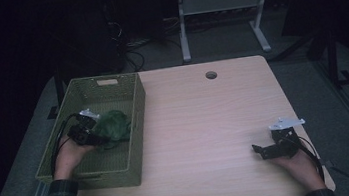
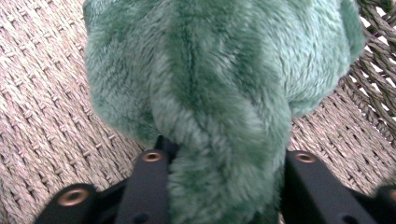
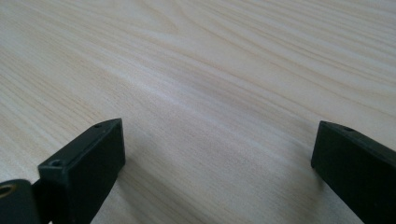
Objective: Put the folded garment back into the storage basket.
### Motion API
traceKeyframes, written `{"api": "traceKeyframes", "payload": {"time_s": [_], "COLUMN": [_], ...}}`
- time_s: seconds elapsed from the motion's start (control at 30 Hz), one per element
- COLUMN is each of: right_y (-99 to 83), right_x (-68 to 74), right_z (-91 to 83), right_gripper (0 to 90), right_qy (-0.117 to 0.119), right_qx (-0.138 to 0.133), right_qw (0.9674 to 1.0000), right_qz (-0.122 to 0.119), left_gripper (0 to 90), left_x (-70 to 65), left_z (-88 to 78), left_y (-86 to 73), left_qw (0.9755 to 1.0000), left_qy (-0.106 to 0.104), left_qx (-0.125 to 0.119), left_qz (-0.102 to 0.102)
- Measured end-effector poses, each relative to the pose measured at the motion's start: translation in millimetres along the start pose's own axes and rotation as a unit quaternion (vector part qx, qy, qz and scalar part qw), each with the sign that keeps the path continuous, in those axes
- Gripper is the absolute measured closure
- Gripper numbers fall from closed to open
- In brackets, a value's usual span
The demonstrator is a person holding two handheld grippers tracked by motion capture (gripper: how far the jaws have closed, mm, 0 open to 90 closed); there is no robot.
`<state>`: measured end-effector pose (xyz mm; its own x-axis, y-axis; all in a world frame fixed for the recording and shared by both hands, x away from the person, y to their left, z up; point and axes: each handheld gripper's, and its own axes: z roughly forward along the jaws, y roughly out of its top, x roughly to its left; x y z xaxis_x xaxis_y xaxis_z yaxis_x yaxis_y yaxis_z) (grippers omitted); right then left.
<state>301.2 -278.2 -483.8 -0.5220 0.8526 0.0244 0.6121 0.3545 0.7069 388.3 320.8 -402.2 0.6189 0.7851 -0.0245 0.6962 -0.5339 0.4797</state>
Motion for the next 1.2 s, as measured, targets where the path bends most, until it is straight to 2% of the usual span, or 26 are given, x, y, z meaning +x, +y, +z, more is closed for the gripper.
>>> {"api": "traceKeyframes", "payload": {"time_s": [0.2,0.3,0.4,0.63,0.8,0.97,1.03,1.2], "right_y": [0.0,0.0,0.0,-0.1,-0.2,-0.2,-0.2,-0.3], "right_x": [0.0,0.0,0.1,0.2,0.3,0.3,0.3,0.5], "right_z": [0.0,0.1,0.1,0.0,-0.2,-0.2,-0.2,-0.4], "right_gripper": [2.6,2.6,2.5,2.5,2.5,2.5,2.5,2.5], "right_qy": [0.0,0.0,0.0,0.0,0.0,0.0,0.0,-0.001], "right_qx": [0.0,-0.001,0.0,0.0,0.001,0.0,0.0,0.001], "right_qw": [1.0,1.0,1.0,1.0,1.0,1.0,1.0,1.0], "right_qz": [0.0,0.001,0.001,0.002,0.002,0.002,0.002,0.003], "left_gripper": [33.9,24.2,18.2,16.6,16.6,16.6,16.6,16.6], "left_x": [1.4,0.8,-0.4,-6.3,-13.2,-32.1,-39.3,-59.6], "left_z": [0.0,-5.9,-16.7,-42.1,-51.8,-60.2,-61.2,-60.7], "left_y": [-1.9,-2.5,-2.5,-2.3,0.9,10.2,15.3,30.3], "left_qw": [0.9999,0.9999,0.9995,0.9972,0.9937,0.9894,0.9889,0.9852], "left_qy": [-0.006,0.004,0.013,0.005,-0.006,-0.017,-0.019,-0.032], "left_qx": [-0.003,-0.014,-0.029,-0.072,-0.11,-0.144,-0.147,-0.168], "left_qz": [-0.009,-0.009,-0.008,-0.017,-0.019,-0.008,0.0,0.014]}}
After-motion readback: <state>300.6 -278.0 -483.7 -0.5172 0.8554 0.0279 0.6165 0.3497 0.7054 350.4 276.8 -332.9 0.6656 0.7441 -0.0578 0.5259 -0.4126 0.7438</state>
